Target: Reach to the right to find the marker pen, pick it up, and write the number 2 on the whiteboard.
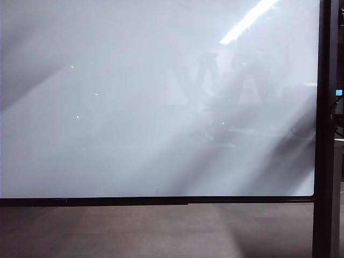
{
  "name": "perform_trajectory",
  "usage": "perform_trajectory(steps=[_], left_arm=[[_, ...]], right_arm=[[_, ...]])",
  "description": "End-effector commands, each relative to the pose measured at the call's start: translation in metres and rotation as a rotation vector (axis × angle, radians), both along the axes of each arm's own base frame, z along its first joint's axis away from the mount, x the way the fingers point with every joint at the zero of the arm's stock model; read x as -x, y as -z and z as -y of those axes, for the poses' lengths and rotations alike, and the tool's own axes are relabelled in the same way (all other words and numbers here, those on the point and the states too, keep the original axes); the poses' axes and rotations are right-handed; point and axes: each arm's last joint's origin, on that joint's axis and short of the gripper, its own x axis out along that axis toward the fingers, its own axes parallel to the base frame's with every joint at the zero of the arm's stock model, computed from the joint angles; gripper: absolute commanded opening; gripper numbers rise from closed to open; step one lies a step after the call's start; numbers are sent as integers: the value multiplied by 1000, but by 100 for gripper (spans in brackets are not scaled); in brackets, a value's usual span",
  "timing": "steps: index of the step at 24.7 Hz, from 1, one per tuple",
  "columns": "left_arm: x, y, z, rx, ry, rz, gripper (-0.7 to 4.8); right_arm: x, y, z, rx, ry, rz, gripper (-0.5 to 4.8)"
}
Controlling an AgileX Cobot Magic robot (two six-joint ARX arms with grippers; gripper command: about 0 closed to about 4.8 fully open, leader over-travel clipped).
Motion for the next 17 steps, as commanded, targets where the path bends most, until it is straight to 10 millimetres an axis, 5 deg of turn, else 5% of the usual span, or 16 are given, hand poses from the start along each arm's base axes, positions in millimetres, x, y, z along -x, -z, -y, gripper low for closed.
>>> perform_trajectory(steps=[1,10,17], left_arm=[[1,-4,0,5,5,16,-5],[1,-4,0,4,5,17,-5],[1,-4,0,3,5,17,-5]], right_arm=[[-1,-3,1,6,4,21,7],[0,-12,4,28,68,102,-1],[8,-23,27,1,186,128,-1]])
